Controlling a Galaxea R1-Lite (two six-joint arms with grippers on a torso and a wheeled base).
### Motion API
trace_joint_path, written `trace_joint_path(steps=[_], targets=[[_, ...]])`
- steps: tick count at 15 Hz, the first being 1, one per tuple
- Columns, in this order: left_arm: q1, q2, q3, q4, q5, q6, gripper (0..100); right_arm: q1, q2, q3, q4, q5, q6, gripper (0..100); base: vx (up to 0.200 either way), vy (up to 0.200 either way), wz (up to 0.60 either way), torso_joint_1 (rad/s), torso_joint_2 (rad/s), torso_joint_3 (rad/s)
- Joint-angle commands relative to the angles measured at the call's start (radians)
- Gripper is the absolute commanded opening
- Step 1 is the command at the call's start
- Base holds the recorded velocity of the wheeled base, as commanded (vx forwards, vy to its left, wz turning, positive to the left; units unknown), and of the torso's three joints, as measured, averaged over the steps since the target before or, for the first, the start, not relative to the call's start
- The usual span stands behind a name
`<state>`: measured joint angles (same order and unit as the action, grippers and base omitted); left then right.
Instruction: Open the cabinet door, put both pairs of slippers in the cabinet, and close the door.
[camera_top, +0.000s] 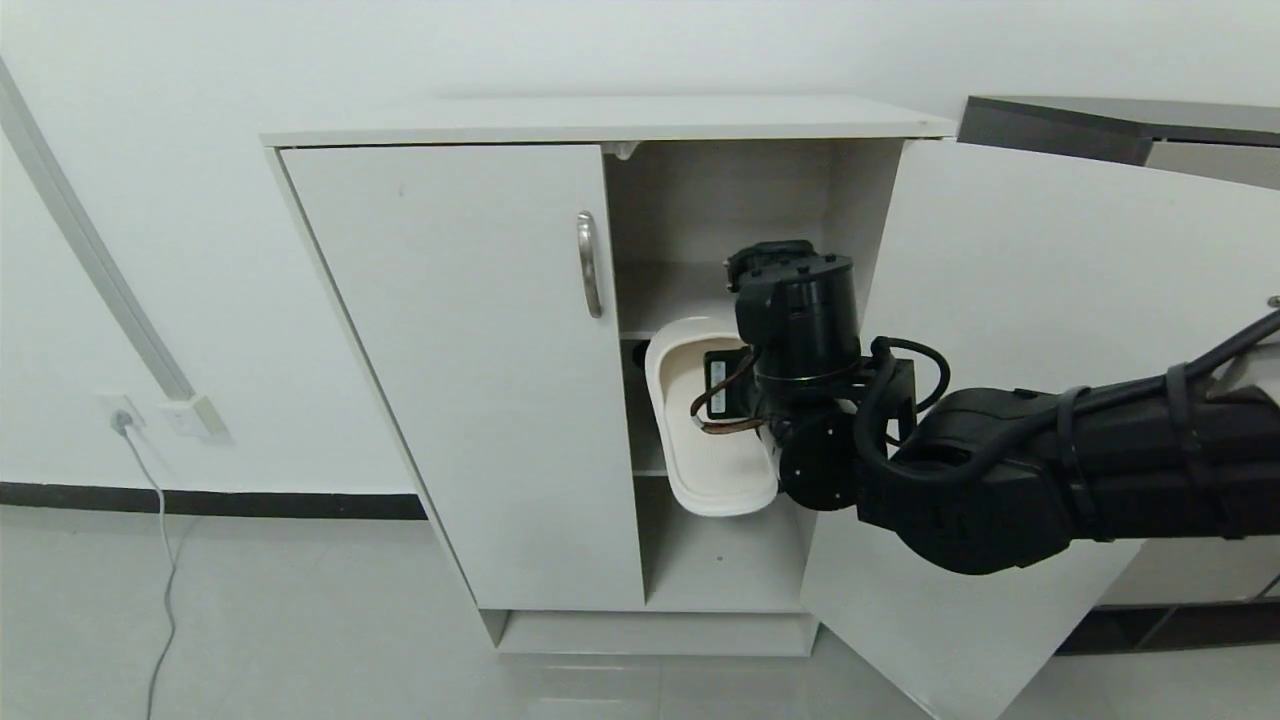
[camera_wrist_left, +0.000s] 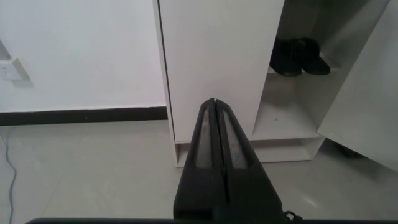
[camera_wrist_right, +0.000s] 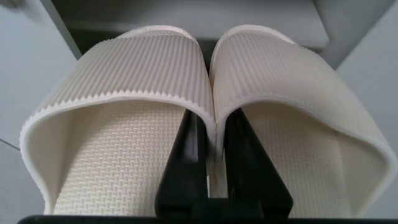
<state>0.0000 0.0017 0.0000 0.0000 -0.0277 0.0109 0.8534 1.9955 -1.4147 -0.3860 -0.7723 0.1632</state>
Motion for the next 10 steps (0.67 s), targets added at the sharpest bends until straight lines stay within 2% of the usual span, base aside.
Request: trace_joint_path(steps=[1,10], targets=[[0.0,0.0,0.0,0.0,0.0,0.0,0,-0.001,-0.004,-0.012,0.001,0.001,-0.001,0,0.2,0.0,0.0,-0.002,0.0,0.012],[0.0,0.0,0.0,0.0,0.0,0.0,0,-0.017,0.025,-0.024,-0.007,0.002,-0.016,0,0.2,0.0,0.0,0.002,0.01,0.001]])
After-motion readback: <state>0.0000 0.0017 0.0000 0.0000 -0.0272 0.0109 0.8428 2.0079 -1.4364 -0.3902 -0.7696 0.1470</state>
